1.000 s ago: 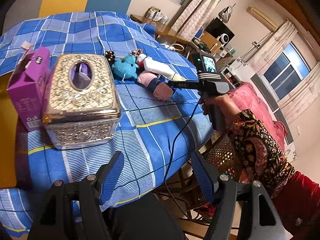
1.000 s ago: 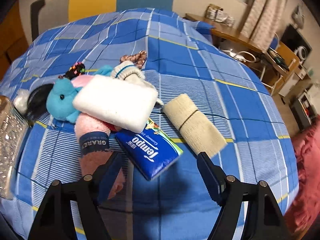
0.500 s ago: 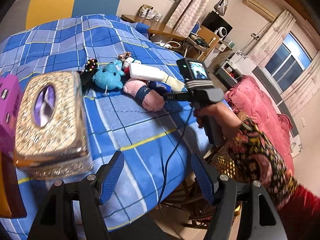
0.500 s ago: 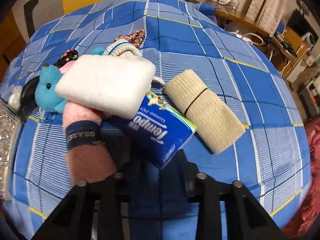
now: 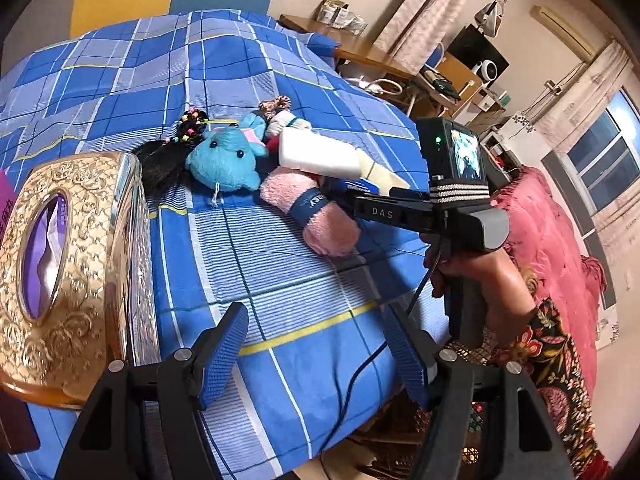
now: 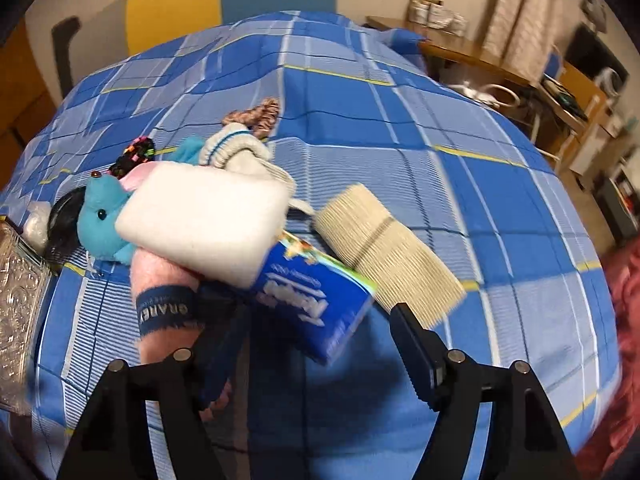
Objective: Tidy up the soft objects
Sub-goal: 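Grasp the blue Tempo tissue pack with the right gripper while the left approaches the pink roll, then grasp the pink dishcloth roll with the left gripper while the right holds the tissue pack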
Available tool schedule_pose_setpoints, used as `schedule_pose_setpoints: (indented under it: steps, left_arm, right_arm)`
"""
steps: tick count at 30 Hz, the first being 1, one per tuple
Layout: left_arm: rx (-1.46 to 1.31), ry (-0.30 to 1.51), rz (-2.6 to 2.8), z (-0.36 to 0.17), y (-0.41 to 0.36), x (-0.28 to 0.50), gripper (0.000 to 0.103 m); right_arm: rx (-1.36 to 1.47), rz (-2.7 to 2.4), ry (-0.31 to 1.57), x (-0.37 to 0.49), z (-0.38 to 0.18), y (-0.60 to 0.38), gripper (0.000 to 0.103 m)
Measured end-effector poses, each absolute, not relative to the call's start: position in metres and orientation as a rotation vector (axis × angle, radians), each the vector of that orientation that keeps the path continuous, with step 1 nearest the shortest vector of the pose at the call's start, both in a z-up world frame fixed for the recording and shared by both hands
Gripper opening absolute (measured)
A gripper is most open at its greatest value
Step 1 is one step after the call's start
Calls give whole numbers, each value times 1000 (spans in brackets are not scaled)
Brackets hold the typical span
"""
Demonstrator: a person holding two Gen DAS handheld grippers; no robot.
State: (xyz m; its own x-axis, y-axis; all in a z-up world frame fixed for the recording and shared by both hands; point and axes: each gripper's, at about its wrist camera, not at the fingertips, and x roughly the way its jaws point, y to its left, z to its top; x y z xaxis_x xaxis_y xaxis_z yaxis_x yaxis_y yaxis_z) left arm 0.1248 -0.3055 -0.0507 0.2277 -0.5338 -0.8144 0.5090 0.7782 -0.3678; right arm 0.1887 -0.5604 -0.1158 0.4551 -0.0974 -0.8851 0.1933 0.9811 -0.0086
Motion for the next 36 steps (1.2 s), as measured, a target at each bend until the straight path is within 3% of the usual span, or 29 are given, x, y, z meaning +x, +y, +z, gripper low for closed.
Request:
schedule_pose_setpoints:
  steps: [11, 21, 36]
  left_arm:
    - [-31, 1165, -701, -67, -328, 141, 70]
    - [-75, 1239, -679, -95, -370, 177, 70]
    - [-51, 1326, -604, -144, -419, 216, 70]
  right_arm:
    - [90, -159, 1159, 201, -131, -561, 64]
    - [352, -301, 1152, 169, -124, -600, 64]
    - [375, -315, 1150, 170, -128, -603, 64]
